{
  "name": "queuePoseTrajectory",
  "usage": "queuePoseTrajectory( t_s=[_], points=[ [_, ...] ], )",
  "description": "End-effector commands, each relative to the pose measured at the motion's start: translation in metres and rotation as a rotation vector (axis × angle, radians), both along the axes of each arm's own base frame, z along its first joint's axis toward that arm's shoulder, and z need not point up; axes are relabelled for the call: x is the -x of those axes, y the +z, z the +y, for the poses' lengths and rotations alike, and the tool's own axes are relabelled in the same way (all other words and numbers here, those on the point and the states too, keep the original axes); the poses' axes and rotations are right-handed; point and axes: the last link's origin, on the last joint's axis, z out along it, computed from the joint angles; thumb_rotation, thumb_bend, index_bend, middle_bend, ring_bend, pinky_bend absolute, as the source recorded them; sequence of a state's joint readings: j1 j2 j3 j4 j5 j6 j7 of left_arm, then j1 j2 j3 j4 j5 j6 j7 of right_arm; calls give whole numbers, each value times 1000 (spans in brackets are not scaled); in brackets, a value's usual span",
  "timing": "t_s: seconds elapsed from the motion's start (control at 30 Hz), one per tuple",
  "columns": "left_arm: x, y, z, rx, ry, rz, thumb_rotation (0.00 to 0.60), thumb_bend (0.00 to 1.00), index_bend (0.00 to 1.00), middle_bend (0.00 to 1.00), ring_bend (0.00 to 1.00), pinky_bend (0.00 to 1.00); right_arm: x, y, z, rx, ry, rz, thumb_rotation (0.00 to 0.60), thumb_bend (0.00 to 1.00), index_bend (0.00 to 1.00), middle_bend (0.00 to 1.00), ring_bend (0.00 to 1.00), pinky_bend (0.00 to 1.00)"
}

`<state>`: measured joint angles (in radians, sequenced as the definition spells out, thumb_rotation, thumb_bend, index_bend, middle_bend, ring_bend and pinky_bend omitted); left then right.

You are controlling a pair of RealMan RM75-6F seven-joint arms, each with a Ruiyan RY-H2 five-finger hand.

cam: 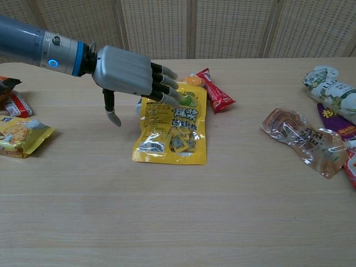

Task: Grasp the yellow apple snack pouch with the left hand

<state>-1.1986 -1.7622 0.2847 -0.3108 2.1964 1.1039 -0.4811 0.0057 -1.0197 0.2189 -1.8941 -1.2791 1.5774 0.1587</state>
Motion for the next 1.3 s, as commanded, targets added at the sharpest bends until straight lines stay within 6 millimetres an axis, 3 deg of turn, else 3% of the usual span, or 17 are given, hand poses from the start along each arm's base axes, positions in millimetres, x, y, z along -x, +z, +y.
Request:
queuePoseTrajectory(
  t_s=[0.03,0.57,0.8,0.93,1.03,1.17,1.27,1.3],
  points=[
    [-5,-11,1,0,9,10,408,0,0,0,0,0,3,1,0,-4,-9,-9,600,238,26,0,0,0],
    [-30,-51,2,-25,-7,84,411,0,0,0,0,0,7,3,0,-12,-25,-27,600,240,36,0,0,0],
    [-29,-60,-2,-16,-29,122,589,0,0,0,0,0,8,4,1,-10,-26,-31,600,239,36,0,0,0],
    [-29,-64,-4,-21,-41,120,600,0,28,0,0,0,8,5,1,-11,-24,-34,600,240,37,0,0,0],
    [-29,-66,-4,-35,-53,122,600,0,144,0,0,8,8,5,1,-10,-23,-35,600,239,36,0,0,0],
    [-30,-69,-6,-53,-78,110,600,3,303,2,9,226,7,5,1,-8,-21,-34,600,241,37,0,0,0],
    [-29,-70,-9,-53,-87,100,600,21,475,181,195,422,7,5,2,-7,-20,-34,600,239,37,0,0,0],
    [-28,-71,-10,-55,-88,97,600,30,545,296,297,491,7,5,2,-7,-20,-33,600,239,37,0,0,0]
  ],
)
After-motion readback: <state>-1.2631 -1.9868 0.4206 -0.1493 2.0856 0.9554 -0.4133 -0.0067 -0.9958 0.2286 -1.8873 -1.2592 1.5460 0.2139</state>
